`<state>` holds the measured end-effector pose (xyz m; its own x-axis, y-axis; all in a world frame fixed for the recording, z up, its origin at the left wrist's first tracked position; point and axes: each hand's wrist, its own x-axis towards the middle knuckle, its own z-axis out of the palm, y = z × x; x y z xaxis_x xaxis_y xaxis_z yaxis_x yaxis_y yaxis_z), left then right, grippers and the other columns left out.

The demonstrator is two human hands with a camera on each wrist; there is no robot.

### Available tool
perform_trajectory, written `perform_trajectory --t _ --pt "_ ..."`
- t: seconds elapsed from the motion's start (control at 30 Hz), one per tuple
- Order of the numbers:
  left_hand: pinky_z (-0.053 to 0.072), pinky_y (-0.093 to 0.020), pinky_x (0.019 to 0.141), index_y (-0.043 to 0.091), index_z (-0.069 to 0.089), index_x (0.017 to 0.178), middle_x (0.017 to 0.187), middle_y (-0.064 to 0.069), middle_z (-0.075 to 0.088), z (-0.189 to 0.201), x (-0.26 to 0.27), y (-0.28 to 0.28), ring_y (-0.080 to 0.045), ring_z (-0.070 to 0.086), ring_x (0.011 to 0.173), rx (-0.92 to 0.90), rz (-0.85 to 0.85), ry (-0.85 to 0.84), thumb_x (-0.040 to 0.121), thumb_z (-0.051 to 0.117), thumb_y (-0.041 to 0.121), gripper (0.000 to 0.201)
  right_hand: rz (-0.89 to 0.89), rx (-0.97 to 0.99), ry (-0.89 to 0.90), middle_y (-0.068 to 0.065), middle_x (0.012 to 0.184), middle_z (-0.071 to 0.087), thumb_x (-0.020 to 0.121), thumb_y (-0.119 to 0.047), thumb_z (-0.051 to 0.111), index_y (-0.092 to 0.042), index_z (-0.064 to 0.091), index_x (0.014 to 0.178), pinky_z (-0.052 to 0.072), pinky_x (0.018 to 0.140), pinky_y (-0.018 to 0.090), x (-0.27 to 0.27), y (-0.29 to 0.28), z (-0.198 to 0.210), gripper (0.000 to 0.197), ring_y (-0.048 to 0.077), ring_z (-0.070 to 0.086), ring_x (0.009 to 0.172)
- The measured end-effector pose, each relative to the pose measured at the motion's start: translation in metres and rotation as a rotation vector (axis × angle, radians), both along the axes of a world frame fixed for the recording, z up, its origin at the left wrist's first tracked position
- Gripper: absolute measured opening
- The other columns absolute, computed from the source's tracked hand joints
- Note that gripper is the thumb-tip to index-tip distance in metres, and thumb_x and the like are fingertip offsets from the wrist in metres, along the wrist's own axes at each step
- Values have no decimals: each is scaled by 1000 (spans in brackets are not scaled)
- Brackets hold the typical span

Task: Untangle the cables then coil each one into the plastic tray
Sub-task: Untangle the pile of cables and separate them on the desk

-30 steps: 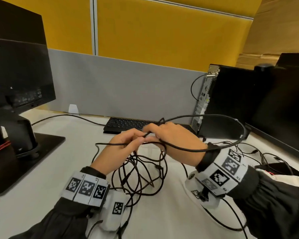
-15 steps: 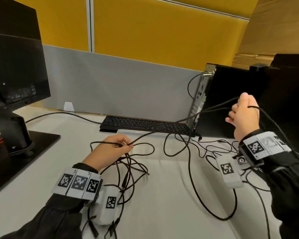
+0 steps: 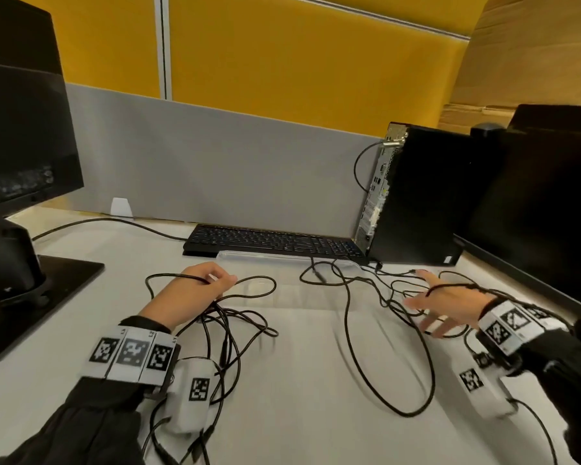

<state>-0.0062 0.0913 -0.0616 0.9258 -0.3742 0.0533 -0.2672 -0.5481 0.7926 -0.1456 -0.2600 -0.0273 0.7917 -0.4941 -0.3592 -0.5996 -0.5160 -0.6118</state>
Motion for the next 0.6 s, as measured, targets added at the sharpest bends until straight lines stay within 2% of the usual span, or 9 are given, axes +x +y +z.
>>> perform_trajectory --t 0.07,0.1,0.13,0.2,0.27,0.33,0.43,0.53,0.6 --pt "36 -19 57 21 57 101 90 2 58 -1 1 -1 -4 51 77 25 -5 8 92 50 40 22 106 -180 110 15 140 43 87 -28 65 -30 0 149 57 62 29 -6 0 -2 91 19 67 80" --pt "37 -19 57 22 57 102 92 1 58 -1 1 -1 -4 51 78 37 -9 11 92 50 41 23 137 -268 175 13 138 44 86 -30 65 -29 5 149 56 61 27 -8 0 -1 88 16 65 76" --pt "37 -19 57 22 57 102 94 1 58 -1 1 0 -4 51 78 47 -12 13 91 51 41 23 165 -352 271 11 131 51 86 -34 64 -26 18 147 56 60 24 -11 3 2 77 13 63 71" --pt "38 -20 58 23 57 102 96 0 59 -2 1 0 -6 53 80 51 -20 22 91 52 42 23 228 -475 450 5 108 65 89 -42 58 -17 54 118 54 58 20 -16 10 13 39 10 60 64" --pt "40 -20 59 23 57 101 95 0 59 -3 1 1 -8 55 82 48 -26 28 90 53 43 23 340 -353 480 3 84 70 92 -45 52 -13 63 91 50 54 19 -23 18 24 34 10 59 58" --pt "40 -20 59 24 57 100 95 0 60 -3 2 1 -8 55 82 51 -27 26 90 53 43 22 468 -29 363 6 75 70 90 -51 46 -11 67 90 50 55 21 -27 31 30 45 14 63 58" --pt "40 -20 59 24 56 99 94 1 59 -4 2 0 -9 55 81 64 -29 22 90 53 42 20 426 455 42 14 98 71 92 -47 35 -14 62 117 55 65 32 -26 50 26 50 26 69 77" --pt "40 -20 60 24 57 98 94 0 60 -4 2 1 -9 56 82 47 -29 28 90 54 42 20 187 514 -326 5 126 61 95 -43 34 -34 44 133 50 90 43 -14 56 11 40 26 61 111" --pt "40 -20 60 24 57 98 93 1 60 -4 2 1 -9 56 82 49 -33 26 90 53 42 20 -5 447 -453 5 132 54 96 -43 39 -30 38 139 43 100 47 -5 54 3 45 26 52 119"
